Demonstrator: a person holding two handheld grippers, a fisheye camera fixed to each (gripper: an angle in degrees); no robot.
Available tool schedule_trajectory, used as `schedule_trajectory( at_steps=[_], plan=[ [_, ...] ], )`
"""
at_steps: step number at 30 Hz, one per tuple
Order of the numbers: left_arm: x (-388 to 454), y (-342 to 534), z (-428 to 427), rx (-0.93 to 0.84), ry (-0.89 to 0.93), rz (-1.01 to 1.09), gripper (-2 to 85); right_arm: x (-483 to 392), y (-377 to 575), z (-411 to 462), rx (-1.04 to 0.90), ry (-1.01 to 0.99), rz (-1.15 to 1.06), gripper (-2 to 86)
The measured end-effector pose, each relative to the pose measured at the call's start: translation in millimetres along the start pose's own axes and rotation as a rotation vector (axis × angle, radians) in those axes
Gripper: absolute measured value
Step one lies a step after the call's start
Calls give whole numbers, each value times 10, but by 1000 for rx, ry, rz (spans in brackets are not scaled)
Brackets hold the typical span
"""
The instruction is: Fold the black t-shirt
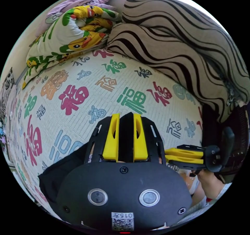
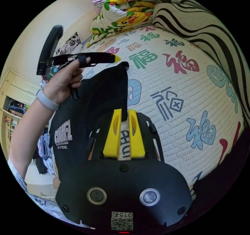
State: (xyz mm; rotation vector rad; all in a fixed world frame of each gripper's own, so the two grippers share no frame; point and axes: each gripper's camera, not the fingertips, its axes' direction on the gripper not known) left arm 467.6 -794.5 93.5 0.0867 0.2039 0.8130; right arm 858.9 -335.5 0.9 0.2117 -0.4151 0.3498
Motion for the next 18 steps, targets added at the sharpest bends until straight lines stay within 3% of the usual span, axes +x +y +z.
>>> schedule_trajectory(
  at_steps=[5,13,18],
  plan=[
    [-52,-2,223,-51,-31,86,25,-65,-56,20,22,-33,-56,10],
    [-850,836,-717,427,204,-89,2,-651,-69,-354,172,-101,-173,-2],
    [-1493,2278,-1418,639,210,-227,0,-1694,57,-474,175,-165,-426,-4]
  ],
)
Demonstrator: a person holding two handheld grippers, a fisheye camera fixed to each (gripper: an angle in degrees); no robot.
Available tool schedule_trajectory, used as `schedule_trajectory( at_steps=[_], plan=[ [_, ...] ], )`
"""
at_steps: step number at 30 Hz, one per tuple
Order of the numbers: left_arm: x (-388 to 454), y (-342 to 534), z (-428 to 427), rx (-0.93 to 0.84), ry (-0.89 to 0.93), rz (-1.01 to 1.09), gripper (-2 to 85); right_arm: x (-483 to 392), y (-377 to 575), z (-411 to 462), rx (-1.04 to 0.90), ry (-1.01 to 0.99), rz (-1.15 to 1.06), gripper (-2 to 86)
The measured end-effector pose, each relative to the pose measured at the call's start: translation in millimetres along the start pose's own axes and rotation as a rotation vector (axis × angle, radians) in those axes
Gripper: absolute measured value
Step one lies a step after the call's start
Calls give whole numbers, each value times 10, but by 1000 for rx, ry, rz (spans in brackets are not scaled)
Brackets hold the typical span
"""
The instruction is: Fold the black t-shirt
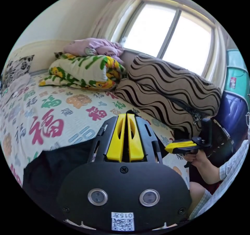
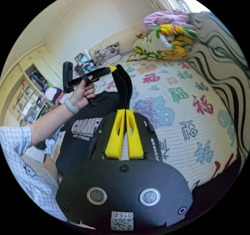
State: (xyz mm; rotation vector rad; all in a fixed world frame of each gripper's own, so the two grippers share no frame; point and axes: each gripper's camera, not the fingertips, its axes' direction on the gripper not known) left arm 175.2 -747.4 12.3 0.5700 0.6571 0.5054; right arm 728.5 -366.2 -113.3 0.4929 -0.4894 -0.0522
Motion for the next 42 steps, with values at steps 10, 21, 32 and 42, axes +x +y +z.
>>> schedule_trajectory(
  at_steps=[10,21,32,42],
  plan=[
    [-1098,1741,-1156,-102,-173,-380,1,-1155,-95,1496,-400,-51,-13,5],
    [-1154,1951,-1629,-188,-202,-305,31,-2047,-908,1841,-472,69,-40,33],
    [-1355,2313,-1695,-448,-273,-324,-1,-3346,-2955,1632,-430,396,-148,43],
    [-1392,2822,-3194,-224,-309,-339,25,-4623,-3218,2616,-478,330,-347,50]
  ],
)
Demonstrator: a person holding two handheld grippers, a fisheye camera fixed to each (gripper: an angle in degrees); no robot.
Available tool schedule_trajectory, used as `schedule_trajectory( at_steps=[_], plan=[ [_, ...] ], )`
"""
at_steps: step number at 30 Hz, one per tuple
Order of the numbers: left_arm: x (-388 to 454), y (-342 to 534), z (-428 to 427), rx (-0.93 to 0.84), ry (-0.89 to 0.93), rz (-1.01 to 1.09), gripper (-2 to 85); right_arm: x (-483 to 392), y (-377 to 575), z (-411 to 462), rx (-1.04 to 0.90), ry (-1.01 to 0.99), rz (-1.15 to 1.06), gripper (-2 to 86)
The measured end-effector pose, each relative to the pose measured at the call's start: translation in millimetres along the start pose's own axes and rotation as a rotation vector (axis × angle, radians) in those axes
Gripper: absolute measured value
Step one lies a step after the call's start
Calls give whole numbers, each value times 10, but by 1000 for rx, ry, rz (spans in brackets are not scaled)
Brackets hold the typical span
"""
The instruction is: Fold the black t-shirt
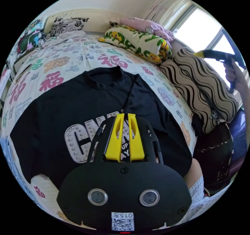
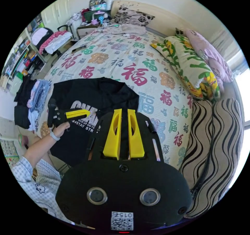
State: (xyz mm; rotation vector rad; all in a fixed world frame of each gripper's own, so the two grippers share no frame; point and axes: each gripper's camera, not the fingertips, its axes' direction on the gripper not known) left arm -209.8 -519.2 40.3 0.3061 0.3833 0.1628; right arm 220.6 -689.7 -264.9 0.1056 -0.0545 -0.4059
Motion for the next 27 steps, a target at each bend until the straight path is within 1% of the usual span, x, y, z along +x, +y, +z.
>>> schedule_trajectory(
  at_steps=[2,4,5,6,8,11,12,14,15,16,17,18,20,23,24,27],
  plan=[
    [-253,264,-376,68,-55,-54,40,-240,-176,177,-8,-83,-45,50],
    [-558,576,-760,124,-159,-144,55,-502,-399,388,-26,-166,-91,51],
    [-779,796,-996,142,-231,-221,63,-703,-579,540,-42,-202,-119,51],
    [-991,1020,-1213,150,-294,-301,71,-926,-770,682,-52,-232,-154,52],
    [-1256,1340,-1487,176,-355,-399,79,-1300,-1079,875,-60,-275,-198,54],
    [-1575,1717,-1750,169,-434,-492,88,-2018,-1636,1131,-55,-366,-270,56],
    [-1686,1824,-1805,177,-411,-524,91,-2342,-1866,1226,-60,-398,-304,57],
    [-1824,1930,-1823,180,-358,-557,95,-2840,-2182,1355,-69,-397,-370,61],
    [-1888,1974,-1813,168,-358,-570,98,-3167,-2365,1427,-63,-371,-423,63],
    [-1909,1996,-1812,166,-376,-572,99,-3318,-2449,1460,-55,-352,-441,64],
    [-1935,2048,-1822,175,-427,-583,101,-3592,-2606,1524,-37,-326,-470,65],
    [-1971,2104,-1840,194,-432,-601,99,-3840,-2760,1609,-41,-311,-491,65],
    [-2042,2171,-1855,202,-392,-615,94,-4143,-2973,1761,-72,-294,-510,65],
    [-2112,2266,-1912,223,-359,-624,81,-4487,-3257,2031,-115,-214,-521,66],
    [-2139,2297,-1936,228,-344,-628,73,-4563,-3348,2135,-117,-161,-523,64],
    [-2177,2357,-1987,233,-305,-626,45,-4609,-3552,2390,-164,-138,-486,61]
  ],
)
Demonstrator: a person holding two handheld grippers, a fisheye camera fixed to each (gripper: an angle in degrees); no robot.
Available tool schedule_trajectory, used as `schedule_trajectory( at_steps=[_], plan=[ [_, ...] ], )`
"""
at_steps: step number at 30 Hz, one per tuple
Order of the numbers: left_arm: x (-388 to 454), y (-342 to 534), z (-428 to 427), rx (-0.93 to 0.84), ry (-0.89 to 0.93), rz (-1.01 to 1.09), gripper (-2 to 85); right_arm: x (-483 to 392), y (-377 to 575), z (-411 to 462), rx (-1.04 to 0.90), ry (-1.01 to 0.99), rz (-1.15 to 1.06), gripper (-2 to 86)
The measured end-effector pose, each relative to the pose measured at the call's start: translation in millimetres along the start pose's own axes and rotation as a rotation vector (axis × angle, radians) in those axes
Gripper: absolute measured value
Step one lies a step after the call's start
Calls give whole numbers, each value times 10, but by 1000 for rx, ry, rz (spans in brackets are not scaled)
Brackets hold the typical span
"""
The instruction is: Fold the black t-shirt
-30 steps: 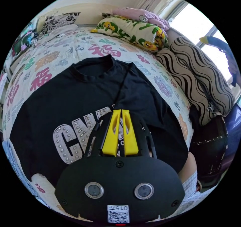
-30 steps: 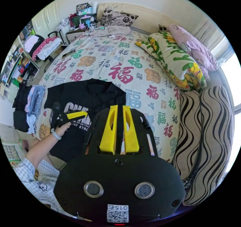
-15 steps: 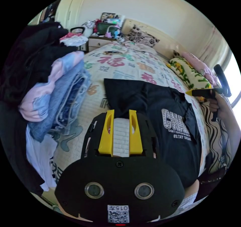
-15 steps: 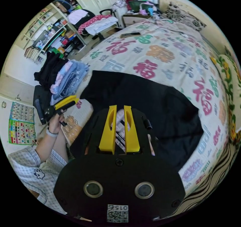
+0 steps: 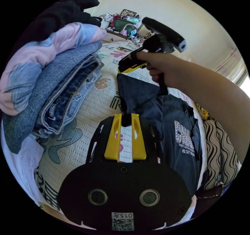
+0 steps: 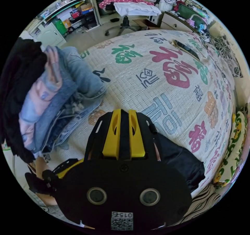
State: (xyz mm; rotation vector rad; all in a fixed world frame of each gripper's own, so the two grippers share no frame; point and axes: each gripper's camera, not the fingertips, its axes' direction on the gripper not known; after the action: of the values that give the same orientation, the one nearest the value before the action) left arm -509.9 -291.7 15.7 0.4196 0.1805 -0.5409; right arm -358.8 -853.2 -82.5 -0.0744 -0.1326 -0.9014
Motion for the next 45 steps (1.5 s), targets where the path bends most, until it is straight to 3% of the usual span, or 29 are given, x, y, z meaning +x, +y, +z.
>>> schedule_trajectory(
  at_steps=[5,10,15,18,24,26,29,34,40,45],
  plan=[
    [-61,49,-149,34,64,-27,15,144,-123,67,-26,-49,-10,39],
    [234,68,-486,114,49,95,8,506,191,-319,117,-175,2,-6],
    [996,150,-855,221,-31,340,5,1424,1331,-985,396,-311,163,-9],
    [1557,251,-845,210,-6,510,4,1981,2199,-1055,453,-318,330,-9],
    [2509,681,-205,40,56,748,11,2650,3441,-666,460,-290,612,-1],
    [2667,781,36,-55,61,782,20,2742,3566,-502,370,-265,647,5],
    [2759,822,8,-33,83,789,60,2795,3722,-484,336,-150,712,23],
    [2711,457,-125,39,73,697,59,2655,3683,-680,370,-110,532,33],
    [2827,191,581,-269,68,717,39,2488,3538,-180,98,-90,516,-5],
    [2951,183,716,-323,28,760,31,2550,3827,-273,142,-94,507,-3]
  ],
)
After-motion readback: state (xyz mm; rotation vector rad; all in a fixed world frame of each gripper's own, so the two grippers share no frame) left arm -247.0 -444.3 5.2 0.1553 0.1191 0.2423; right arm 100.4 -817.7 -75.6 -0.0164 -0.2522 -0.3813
